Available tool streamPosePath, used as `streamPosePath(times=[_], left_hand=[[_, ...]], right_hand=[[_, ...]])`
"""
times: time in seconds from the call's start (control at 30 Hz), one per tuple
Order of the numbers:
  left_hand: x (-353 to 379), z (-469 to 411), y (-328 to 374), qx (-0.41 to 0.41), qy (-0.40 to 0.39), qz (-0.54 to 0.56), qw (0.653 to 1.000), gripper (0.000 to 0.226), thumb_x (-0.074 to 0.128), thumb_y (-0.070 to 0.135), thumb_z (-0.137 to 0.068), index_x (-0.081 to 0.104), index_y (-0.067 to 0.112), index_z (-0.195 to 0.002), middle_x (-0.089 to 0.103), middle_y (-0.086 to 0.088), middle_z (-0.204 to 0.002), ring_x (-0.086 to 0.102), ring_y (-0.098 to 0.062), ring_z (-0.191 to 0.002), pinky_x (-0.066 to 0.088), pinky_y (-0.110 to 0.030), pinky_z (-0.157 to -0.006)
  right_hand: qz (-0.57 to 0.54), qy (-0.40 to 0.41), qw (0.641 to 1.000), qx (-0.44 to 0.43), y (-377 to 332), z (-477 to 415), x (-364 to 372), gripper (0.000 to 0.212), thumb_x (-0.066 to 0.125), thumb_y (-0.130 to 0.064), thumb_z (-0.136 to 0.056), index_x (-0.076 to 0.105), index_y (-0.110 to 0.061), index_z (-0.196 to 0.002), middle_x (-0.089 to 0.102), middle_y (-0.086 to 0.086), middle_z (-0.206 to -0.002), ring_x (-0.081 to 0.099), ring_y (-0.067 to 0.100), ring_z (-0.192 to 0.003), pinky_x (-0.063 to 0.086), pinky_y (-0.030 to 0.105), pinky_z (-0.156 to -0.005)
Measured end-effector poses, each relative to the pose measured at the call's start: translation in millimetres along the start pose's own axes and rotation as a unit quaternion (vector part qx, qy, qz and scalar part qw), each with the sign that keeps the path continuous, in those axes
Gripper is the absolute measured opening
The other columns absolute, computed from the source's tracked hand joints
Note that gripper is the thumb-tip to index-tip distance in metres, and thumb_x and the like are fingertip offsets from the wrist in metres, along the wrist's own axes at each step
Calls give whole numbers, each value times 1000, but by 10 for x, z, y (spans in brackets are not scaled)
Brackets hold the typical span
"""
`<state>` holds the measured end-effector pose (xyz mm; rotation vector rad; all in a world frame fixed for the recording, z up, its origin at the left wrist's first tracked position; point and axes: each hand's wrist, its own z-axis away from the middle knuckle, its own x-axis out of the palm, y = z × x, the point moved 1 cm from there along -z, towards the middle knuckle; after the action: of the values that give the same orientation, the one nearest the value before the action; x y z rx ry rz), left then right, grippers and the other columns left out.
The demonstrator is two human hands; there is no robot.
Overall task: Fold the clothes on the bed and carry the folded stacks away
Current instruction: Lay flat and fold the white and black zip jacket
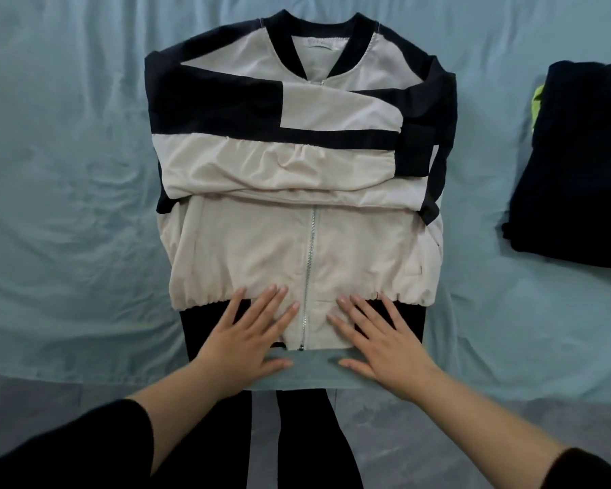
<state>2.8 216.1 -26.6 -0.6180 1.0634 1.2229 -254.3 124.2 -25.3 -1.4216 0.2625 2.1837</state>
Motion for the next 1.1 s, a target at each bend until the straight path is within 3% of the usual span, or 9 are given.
streamPosePath(times=[0.13,0.33,0.4,0.47,0.57,0.73,0.87,0.97,1.1], left_hand=[[84,-35,-27,-23,-33,-20,999,90,59,54,-78,28,12,-151,26,-9,-157,27,-22,-144,25,-52,-116],[2,-97,-78,-18,-31,-15,999,67,20,7,-88,-1,9,-151,3,-9,-160,8,-24,-149,6,-45,-119],[-142,-88,-145,-38,-16,40,998,67,40,3,-86,20,4,-150,24,-12,-157,27,-25,-145,20,-37,-117],[-298,-46,-225,-136,-4,164,977,61,55,2,-83,45,10,-143,43,-8,-150,44,-22,-136,36,-30,-109],[-525,7,-339,-249,-75,277,925,35,46,15,-93,59,26,-124,65,-1,-124,60,-23,-111,47,-31,-87],[-871,-199,-573,-184,-269,282,902,26,46,31,-99,62,11,-103,65,-5,-102,59,-22,-93,43,-30,-76],[-1001,-228,-562,-115,-399,291,862,23,52,35,-96,61,14,-95,59,4,-89,53,-12,-77,37,-23,-66],[-1158,-363,-640,-116,-346,275,889,27,57,42,-92,61,16,-93,57,6,-86,53,-12,-79,38,-27,-70],[-1542,-672,-960,-172,-157,164,959,34,61,57,-83,51,25,-80,55,9,-80,53,-15,-77,37,-30,-61]], right_hand=[[18,-34,998,42,90,3,104,81,67,-38,-72,40,-14,-145,36,7,-152,37,25,-139,23,48,-111],[-42,38,992,115,117,-88,-21,68,28,8,-76,45,-5,-141,43,9,-148,45,24,-134,24,41,-117],[-84,2,988,128,156,-91,-112,73,38,14,-76,37,-8,-146,33,6,-153,37,22,-139,24,36,-118],[-130,-52,979,151,205,-102,-201,77,44,9,-80,29,-18,-150,25,-2,-158,28,16,-144,19,29,-118],[-231,-54,948,213,275,-75,-458,63,49,0,-78,50,-28,-134,57,-2,-133,50,25,-118,36,29,-98],[-344,-246,887,188,395,-66,-838,9,50,-21,-89,59,-21,-89,66,6,-98,60,23,-90,44,30,-72],[-379,-377,833,146,421,2,-963,11,59,-33,-88,61,-22,-89,62,-4,-89,57,13,-80,44,25,-69],[-348,-323,865,160,574,-79,-1060,22,62,-36,-88,64,-18,-101,66,1,-100,60,18,-92,45,29,-75],[-77,-82,971,209,1017,-409,-1355,32,51,-59,-88,53,-28,-83,65,-3,-87,64,23,-88,32,31,-59]])
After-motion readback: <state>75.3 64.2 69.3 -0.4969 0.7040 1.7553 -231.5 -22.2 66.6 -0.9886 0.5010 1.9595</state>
